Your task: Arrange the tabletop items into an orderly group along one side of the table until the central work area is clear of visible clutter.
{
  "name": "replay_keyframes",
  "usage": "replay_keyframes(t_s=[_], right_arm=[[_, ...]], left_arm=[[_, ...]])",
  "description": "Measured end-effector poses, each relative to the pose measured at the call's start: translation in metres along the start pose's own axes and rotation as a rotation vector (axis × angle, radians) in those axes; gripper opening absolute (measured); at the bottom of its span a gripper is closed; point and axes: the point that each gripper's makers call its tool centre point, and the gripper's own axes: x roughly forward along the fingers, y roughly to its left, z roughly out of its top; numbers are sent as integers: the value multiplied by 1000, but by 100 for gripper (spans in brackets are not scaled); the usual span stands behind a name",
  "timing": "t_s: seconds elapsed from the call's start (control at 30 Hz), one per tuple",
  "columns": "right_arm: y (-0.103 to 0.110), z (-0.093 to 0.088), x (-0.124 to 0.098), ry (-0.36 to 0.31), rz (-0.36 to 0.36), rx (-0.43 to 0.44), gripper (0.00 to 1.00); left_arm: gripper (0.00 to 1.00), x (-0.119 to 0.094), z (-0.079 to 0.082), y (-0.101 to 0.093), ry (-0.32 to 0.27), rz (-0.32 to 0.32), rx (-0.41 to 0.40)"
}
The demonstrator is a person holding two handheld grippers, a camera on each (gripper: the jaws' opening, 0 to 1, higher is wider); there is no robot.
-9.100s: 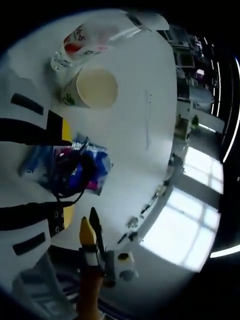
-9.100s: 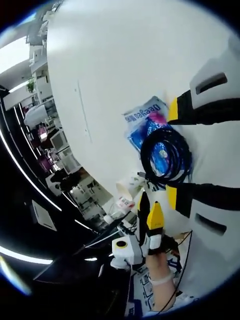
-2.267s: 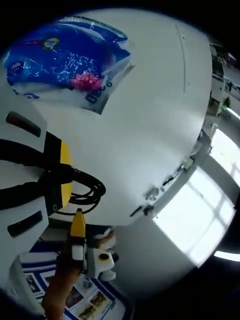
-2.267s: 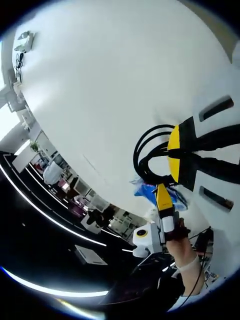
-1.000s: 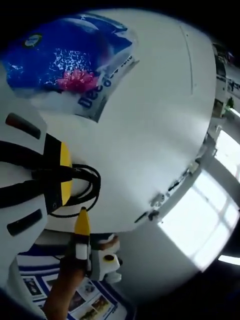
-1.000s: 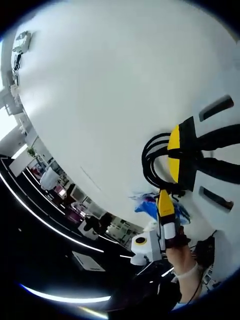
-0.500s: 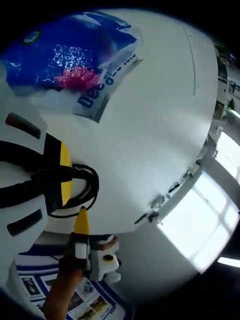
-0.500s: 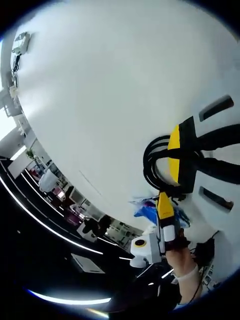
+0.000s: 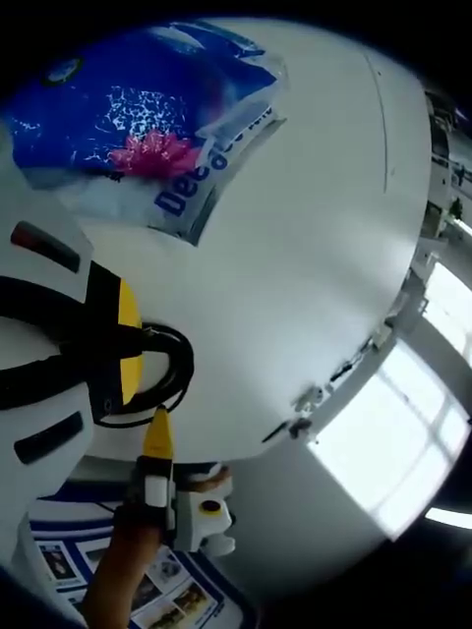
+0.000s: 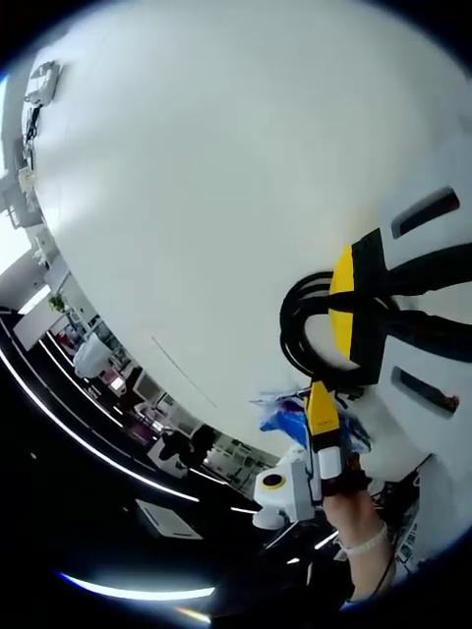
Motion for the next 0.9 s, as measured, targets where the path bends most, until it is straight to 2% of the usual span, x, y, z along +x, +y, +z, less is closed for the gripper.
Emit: replay_keyframes(t_s=[0.47,0.9], right_arm=[[-1,-2,1,24,-29,-104,0],[0,0,1,34,-23,-122,1]], left_arm=[[3,1,-1,0,1,7,0],[5,1,0,2,3,10,2]])
